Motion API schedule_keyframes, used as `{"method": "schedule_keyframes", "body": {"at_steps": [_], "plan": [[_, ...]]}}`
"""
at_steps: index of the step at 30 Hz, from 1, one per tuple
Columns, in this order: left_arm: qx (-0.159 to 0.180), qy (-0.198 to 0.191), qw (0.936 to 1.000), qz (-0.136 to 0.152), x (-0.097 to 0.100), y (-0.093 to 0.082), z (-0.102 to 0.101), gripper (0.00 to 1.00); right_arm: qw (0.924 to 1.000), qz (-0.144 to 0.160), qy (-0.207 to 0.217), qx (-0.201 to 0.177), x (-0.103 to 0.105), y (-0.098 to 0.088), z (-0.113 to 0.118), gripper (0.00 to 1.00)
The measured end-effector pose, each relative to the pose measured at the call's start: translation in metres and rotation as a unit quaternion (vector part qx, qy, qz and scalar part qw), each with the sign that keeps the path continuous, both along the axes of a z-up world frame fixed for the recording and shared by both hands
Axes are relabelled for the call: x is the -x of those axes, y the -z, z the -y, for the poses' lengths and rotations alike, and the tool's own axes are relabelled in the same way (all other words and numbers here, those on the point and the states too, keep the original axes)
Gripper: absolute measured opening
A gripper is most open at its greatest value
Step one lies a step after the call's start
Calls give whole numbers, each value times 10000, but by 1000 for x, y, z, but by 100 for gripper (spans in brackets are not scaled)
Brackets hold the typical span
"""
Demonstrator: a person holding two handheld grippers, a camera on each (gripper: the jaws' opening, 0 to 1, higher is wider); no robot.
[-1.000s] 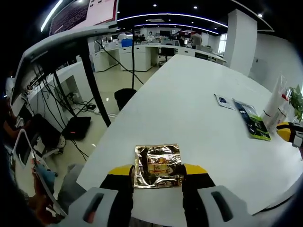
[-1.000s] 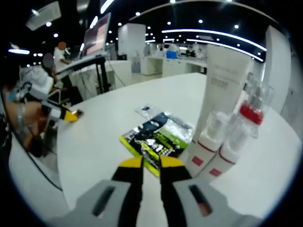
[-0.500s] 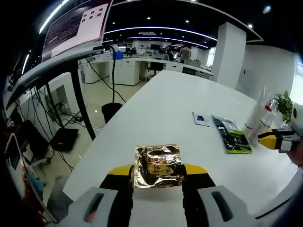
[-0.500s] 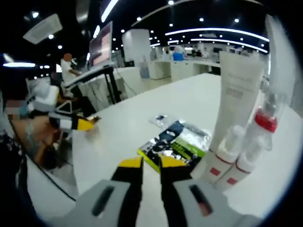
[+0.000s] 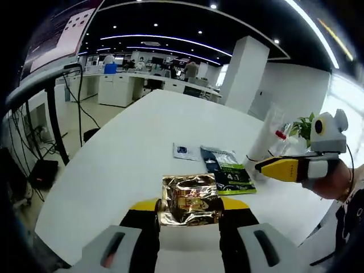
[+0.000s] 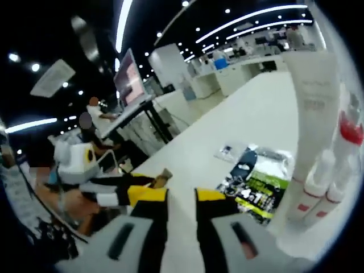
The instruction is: Arrange the skincare products in the storage area until every visible bottle or jar stands upright without overlapping.
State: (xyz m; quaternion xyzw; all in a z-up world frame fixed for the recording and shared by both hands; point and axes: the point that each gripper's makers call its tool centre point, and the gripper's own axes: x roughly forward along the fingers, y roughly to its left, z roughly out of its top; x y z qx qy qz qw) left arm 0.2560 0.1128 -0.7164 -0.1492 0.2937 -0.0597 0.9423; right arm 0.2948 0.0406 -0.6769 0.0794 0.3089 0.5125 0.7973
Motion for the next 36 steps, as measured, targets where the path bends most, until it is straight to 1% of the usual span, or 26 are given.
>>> {"method": "schedule_keyframes", "body": {"at_steps": [3, 5, 7, 8, 9, 10, 12, 14, 16, 17, 20, 21, 24, 25, 28, 30, 34, 36], "plan": [[166, 132, 9997, 140, -3, -4, 8, 41, 9999, -104, -17, 10, 0, 4, -2, 16], [206, 214, 9994, 187, -4, -5, 13, 41, 9989, -416, 63, -213, 2, 2, -6, 16], [196, 317, 9991, 200, -4, -6, 17, 41, 9960, -738, 157, -473, 2, 1, -9, 16], [193, 350, 9990, 219, -4, -6, 19, 41, 9945, -873, 182, -550, 2, 1, -10, 16], [202, 368, 9988, 242, -4, -7, 20, 41, 9918, -1089, 281, -613, 1, 4, -10, 16], [238, 389, 9986, 278, -5, -8, 22, 41, 9902, -1190, 326, -651, 0, 5, -10, 16], [290, 417, 9982, 326, -5, -12, 24, 41, 9884, -1286, 373, -711, -2, 6, -9, 15], [308, 465, 9977, 378, -5, -15, 28, 41, 9853, -1458, 423, -778, -2, 7, -10, 15], [293, 525, 9973, 427, -6, -18, 31, 41, 9831, -1564, 440, -839, -2, 7, -12, 14], [247, 567, 9971, 437, -6, -18, 33, 41, 9824, -1606, 451, -845, -2, 7, -13, 12], [188, 645, 9966, 480, -7, -20, 37, 41, 9806, -1693, 447, -883, 0, 5, -16, 2], [165, 644, 9967, 472, -7, -19, 37, 41, 9805, -1698, 462, -880, 0, 5, -16, 2], [129, 673, 9966, 468, -7, -18, 37, 41, 9843, -1531, 354, -808, 1, 2, -18, 0], [129, 690, 9965, 458, -7, -16, 37, 41, 9843, -1540, 336, -798, 2, 1, -19, 0], [211, 723, 9961, 465, -5, -15, 37, 42, 9851, -1528, 262, -749, 3, 2, -19, 0], [248, 785, 9954, 481, -4, -16, 38, 42, 9865, -1454, 212, -721, 4, 2, -18, 0], [369, 852, 9943, 524, -3, -18, 37, 42, 9890, -1263, 227, -729, -2, -4, -14, 0], [443, 858, 9939, 534, -2, -21, 34, 41, 9894, -1222, 258, -743, -7, -5, -12, 0]]}}
